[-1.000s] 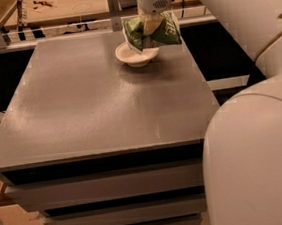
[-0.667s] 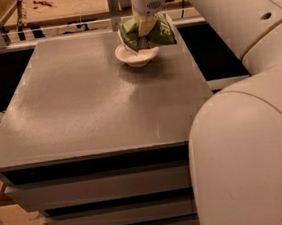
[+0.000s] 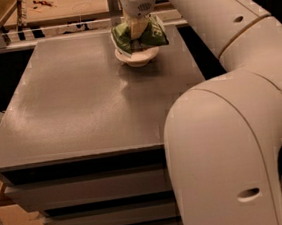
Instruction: Place green jalapeno chip bag into paper bowl
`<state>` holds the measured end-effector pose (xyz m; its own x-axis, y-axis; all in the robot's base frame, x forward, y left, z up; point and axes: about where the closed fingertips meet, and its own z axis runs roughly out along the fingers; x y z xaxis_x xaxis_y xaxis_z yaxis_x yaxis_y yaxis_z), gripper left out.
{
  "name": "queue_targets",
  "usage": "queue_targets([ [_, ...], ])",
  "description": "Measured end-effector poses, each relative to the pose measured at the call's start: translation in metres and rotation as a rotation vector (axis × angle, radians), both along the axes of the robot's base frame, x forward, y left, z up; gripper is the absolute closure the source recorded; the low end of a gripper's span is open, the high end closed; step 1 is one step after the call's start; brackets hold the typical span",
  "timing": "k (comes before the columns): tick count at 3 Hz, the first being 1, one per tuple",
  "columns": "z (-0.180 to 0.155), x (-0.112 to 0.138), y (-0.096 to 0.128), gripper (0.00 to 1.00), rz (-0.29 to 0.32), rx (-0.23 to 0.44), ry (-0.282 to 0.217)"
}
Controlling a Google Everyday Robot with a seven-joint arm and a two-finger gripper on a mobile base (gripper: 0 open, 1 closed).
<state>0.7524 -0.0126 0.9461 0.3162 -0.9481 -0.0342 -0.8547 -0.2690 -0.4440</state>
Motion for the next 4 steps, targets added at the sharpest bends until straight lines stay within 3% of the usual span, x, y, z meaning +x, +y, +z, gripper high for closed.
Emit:
queue_targets([
  [2, -0.013, 0.015, 0.010, 1.00, 0.009, -0.022, 0.017],
  [4, -0.023, 0.031, 0.006, 1.00, -0.018, -0.032, 0.020],
])
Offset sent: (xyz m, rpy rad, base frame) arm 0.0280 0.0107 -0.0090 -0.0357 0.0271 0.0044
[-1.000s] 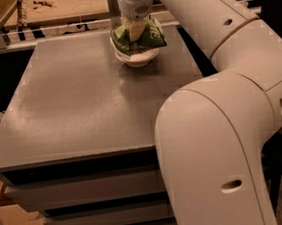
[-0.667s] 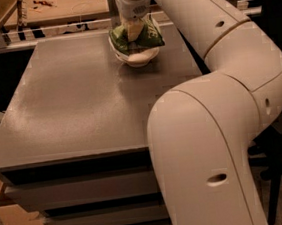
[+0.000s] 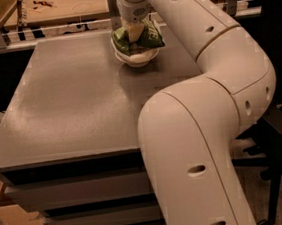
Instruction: Place green jalapeno chip bag into paper bowl
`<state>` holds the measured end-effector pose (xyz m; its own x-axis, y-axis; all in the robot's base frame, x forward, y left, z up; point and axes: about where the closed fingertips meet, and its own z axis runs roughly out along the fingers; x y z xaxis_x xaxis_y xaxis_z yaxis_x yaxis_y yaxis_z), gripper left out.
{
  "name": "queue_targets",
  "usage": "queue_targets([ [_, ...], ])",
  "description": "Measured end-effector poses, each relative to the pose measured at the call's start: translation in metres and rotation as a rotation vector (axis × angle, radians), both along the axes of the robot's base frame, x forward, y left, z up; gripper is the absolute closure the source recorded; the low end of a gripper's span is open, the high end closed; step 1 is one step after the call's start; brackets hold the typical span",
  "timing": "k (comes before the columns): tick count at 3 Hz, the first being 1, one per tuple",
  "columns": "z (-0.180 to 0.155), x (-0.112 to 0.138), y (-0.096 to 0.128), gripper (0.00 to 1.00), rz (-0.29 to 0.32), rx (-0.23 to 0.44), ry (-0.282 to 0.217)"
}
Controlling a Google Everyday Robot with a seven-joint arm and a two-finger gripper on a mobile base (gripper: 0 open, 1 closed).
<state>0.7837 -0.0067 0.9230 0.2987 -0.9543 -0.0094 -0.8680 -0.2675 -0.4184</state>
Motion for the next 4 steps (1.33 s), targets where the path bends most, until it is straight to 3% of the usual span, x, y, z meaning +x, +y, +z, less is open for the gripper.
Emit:
queue_targets([
  [1, -0.0034, 0.0062, -0.0061, 1.00, -0.019, 0.000, 0.000],
  [4, -0.0031, 0.0145, -0.0081, 0.26, -0.038, 0.009, -0.002],
])
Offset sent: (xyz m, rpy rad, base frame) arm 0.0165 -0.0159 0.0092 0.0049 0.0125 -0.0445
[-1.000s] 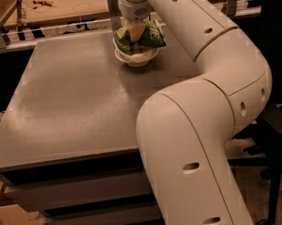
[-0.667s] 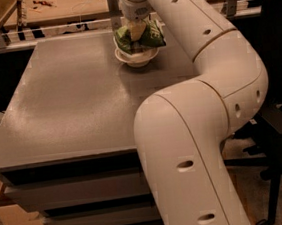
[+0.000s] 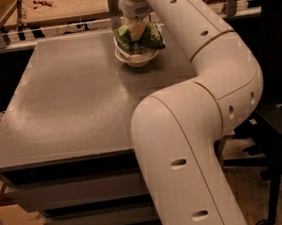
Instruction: Place green jalapeno chip bag into paper bowl
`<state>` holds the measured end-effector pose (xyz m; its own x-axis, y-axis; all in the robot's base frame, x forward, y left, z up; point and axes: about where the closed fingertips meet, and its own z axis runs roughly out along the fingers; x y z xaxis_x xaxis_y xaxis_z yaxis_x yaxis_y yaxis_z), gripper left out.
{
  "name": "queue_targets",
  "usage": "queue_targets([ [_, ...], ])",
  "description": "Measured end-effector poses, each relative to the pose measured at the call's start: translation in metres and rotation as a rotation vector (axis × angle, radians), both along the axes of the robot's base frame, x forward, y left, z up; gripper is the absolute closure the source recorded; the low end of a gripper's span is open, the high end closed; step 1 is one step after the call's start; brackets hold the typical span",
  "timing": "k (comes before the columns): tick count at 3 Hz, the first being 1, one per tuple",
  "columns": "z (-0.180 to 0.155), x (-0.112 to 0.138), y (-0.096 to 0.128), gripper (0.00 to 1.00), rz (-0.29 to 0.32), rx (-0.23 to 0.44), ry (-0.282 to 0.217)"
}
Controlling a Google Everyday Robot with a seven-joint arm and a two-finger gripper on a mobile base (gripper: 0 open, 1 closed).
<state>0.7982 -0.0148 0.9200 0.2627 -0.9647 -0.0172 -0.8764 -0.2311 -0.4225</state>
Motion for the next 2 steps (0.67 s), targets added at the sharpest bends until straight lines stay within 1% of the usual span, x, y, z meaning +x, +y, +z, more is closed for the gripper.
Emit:
queue_targets([
  [1, 0.0006, 0.0012, -0.0006, 0.04, -0.001, 0.002, -0.001],
  [2, 0.0048, 0.0009, -0.0027, 0.00, -0.003, 0.005, -0.005],
])
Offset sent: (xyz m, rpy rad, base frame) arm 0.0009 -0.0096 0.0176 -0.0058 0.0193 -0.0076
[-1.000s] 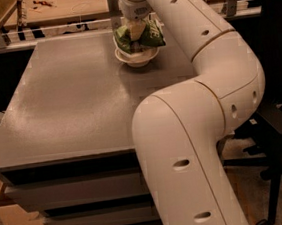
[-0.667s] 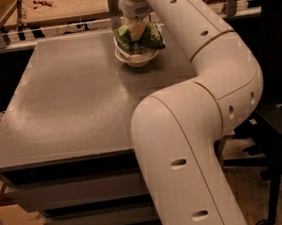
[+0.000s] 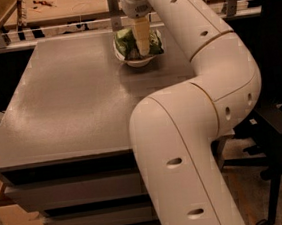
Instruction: Place green jalapeno chip bag into paper bowl
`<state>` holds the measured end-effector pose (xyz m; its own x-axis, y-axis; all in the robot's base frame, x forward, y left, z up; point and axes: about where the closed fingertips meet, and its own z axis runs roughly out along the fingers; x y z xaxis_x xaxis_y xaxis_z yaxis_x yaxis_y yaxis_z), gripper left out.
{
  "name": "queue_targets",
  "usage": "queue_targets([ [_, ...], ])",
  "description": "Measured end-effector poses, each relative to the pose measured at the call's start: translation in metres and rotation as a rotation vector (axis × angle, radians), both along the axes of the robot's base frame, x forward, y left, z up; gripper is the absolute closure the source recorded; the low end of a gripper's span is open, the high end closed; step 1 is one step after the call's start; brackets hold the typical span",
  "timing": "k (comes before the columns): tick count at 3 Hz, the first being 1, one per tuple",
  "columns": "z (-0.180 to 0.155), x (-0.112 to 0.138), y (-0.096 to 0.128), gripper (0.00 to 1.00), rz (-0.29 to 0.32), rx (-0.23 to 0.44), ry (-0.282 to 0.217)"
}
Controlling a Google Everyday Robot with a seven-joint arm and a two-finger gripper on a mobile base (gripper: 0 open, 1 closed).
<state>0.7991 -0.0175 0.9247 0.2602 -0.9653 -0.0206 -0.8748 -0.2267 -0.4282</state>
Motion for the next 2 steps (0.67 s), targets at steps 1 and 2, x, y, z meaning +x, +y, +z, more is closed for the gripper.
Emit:
queue_targets([
  [1, 0.005, -0.001, -0.003, 0.00, -0.001, 0.003, -0.005],
  [2, 0.008, -0.004, -0.035, 0.00, -0.064, 0.011, 0.000],
])
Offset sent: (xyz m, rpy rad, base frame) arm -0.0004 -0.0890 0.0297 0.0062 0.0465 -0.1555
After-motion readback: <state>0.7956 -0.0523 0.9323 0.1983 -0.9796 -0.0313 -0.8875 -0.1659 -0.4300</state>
